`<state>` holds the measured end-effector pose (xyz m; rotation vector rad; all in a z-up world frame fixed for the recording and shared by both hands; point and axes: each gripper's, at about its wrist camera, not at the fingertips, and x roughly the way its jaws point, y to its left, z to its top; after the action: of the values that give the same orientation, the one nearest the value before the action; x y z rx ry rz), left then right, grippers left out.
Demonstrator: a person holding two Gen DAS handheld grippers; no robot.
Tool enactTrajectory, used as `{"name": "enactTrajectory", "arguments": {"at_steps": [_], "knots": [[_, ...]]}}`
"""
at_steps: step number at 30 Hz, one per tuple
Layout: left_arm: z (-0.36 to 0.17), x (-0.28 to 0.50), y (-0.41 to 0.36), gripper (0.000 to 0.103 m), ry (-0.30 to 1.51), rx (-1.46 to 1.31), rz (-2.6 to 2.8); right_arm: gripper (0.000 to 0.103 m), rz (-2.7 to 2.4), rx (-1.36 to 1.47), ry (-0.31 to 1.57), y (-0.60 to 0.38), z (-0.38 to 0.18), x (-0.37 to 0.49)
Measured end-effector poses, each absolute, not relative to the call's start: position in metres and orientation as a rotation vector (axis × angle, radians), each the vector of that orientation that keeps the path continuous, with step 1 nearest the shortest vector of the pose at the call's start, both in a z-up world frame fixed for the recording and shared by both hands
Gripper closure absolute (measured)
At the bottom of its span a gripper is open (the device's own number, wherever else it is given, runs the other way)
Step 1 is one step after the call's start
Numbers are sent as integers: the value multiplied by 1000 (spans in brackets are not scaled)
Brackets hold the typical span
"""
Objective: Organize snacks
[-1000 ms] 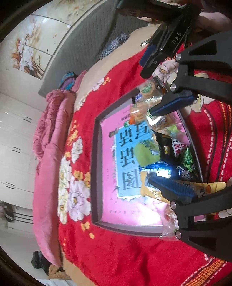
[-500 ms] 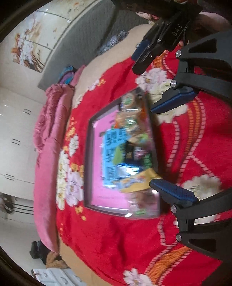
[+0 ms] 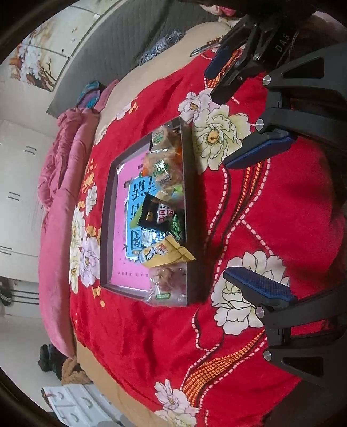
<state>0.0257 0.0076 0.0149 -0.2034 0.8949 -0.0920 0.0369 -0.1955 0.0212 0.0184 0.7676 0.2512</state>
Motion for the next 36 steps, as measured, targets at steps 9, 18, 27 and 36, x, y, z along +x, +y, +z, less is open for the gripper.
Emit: {"name": "enactTrajectory", "arguments": {"at_steps": [9, 18, 27, 36], "knots": [[16, 22, 5, 26, 897, -184, -84, 22, 247, 17, 773, -196, 21, 33], [18, 21, 5, 26, 895, -180, -78, 22, 238, 19, 774, -197, 22, 32], [16, 23, 5, 26, 904, -173, -65, 22, 234, 17, 775, -197, 21, 32], [15, 23, 5, 26, 902, -153, -48, 22, 244, 18, 773, -198, 22, 32]]}}
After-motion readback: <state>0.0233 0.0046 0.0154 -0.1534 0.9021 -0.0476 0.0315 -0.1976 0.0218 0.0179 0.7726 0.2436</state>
